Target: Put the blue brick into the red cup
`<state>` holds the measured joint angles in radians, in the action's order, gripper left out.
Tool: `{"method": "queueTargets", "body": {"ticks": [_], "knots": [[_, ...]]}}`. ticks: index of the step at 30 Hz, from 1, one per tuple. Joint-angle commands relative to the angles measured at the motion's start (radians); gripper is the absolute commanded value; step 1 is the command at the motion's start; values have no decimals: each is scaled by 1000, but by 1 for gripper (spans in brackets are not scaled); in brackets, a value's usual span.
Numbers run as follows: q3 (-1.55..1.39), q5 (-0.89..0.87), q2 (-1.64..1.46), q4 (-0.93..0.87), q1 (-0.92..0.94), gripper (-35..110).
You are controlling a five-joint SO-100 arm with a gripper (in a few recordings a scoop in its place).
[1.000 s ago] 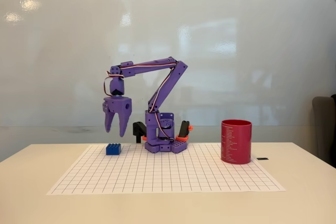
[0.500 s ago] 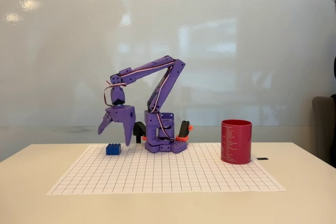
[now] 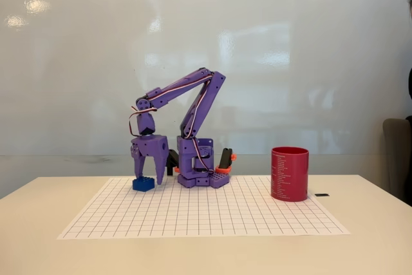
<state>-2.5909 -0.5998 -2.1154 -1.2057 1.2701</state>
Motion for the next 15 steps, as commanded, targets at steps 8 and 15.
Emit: {"method": "queueTargets", "body": {"ticks": [8, 15], "knots": [[-2, 11, -49, 11, 37, 0], [120, 52, -152, -95, 52, -1]]}}
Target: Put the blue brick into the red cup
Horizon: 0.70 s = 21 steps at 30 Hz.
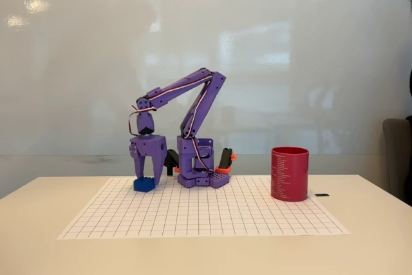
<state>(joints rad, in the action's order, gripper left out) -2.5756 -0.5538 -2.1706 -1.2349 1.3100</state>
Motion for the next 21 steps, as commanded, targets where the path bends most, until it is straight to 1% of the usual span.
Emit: {"method": "queueTargets", "body": {"ticks": [1, 4, 7, 13, 17, 21], "knots": [[143, 26, -121, -87, 11, -1], [264, 55, -178, -155, 8, -1], [393, 49, -210, -204, 23, -1], [627, 52, -290, -198, 38, -1], [802, 94, -359, -172, -26, -1], [937, 118, -423, -130, -152, -1]]}}
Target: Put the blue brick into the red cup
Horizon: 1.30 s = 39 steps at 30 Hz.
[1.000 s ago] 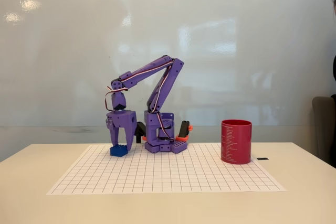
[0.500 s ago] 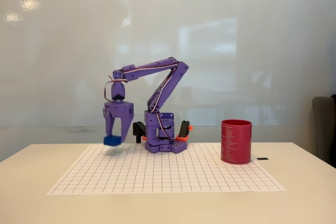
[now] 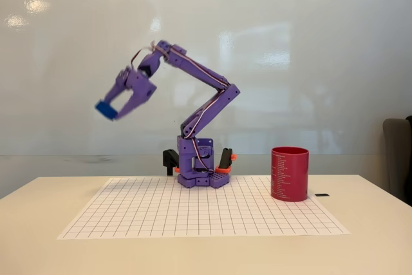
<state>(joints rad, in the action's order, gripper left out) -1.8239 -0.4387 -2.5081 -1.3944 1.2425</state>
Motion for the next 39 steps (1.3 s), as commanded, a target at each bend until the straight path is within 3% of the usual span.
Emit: {"method": "queueTargets", "body": {"ticks": [1, 5, 15, 22, 39], "knots": [[213, -11, -101, 28, -121, -1], [322, -57, -163, -8, -334, -1], [502, -143, -210, -46, -1138, -1], [310, -66, -216, -54, -1707, -1], [-77, -60, -61, -34, -2427, -1]]}}
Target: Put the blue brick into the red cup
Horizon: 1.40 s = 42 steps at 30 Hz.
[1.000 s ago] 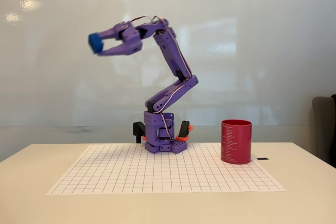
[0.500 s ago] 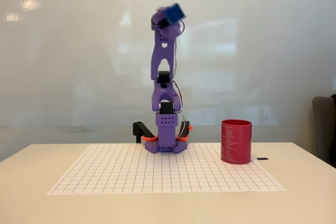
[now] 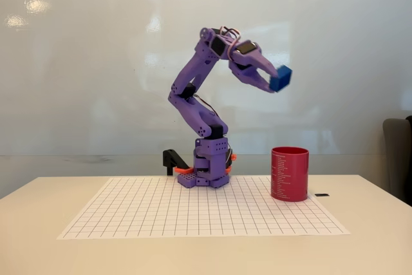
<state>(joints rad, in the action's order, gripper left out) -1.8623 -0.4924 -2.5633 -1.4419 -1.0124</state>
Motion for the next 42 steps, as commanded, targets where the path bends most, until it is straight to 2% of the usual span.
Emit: {"method": "queueTargets", "body": {"ticks": [1, 3, 10, 17, 28, 29, 30, 31, 33, 42], "knots": [[-54, -18, -9, 20, -221, -1], [-78, -43, -12, 32, -291, -1], [-212, -83, 34, 52, -344, -1], [-253, -51, 117, 117, -278, -1], [-291, -71, 92, 112, -227, 0], [-293, -89, 94, 107, -222, 6], [-299, -127, 94, 106, -215, 30], [-308, -138, 89, 104, -210, 41], [-316, -144, 81, 106, -207, 52], [-322, -138, 67, 103, -206, 55]]}}
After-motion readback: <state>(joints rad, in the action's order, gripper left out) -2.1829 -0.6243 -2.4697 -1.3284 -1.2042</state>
